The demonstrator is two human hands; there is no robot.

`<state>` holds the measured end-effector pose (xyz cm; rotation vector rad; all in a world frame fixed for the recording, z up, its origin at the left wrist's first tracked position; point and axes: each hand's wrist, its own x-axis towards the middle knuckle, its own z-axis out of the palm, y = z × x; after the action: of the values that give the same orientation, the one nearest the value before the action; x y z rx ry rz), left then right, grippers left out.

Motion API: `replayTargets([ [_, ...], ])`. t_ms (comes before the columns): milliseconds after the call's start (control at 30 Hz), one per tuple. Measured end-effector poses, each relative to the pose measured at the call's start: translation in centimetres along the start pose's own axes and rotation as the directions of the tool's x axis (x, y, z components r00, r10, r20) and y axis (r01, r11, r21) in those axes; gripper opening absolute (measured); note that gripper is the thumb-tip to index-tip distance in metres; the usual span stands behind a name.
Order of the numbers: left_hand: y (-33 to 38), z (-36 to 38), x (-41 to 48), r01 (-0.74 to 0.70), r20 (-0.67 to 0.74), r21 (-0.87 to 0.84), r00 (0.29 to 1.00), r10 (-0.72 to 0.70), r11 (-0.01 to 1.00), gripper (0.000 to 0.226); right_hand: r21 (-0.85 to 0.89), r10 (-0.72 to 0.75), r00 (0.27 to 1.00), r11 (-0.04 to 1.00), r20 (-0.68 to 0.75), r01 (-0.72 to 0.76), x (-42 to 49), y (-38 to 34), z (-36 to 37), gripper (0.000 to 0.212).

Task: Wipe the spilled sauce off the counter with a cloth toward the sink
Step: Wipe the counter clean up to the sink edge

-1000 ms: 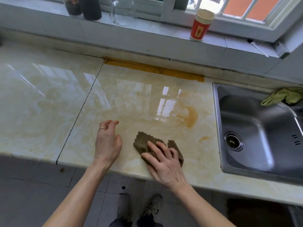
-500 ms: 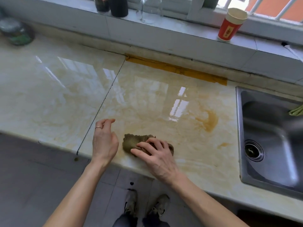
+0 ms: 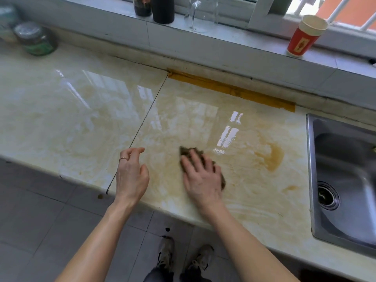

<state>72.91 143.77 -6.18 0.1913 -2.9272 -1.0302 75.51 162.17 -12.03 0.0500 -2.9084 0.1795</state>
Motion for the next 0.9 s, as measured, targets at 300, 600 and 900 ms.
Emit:
replayTargets([
  [300, -0.2, 0.3, 1.2, 0.003, -0.008, -0.044, 1.000, -0.003, 0.999, 0.046, 0.128, 0.206, 0.967, 0.974, -0.148, -0.188, -1.8, 3.6, -2.7, 0.034],
  [600, -0.6, -0.7, 2.2, -0.011, -0.067, -0.062, 0.998, 0.007, 0.998, 0.046, 0.143, 0.063, 0.997, 0.988, -0.040, -0.057, 2.7, -7.0, -2.8, 0.025],
  [900, -1.2, -1.5, 3.2, -0.029, -0.138, -0.078, 0.990, 0.018, 0.997, 0.046, 0.183, -0.158, 0.978, 0.974, 0.139, 0.132, 0.9, -9.8, 0.3, 0.050],
])
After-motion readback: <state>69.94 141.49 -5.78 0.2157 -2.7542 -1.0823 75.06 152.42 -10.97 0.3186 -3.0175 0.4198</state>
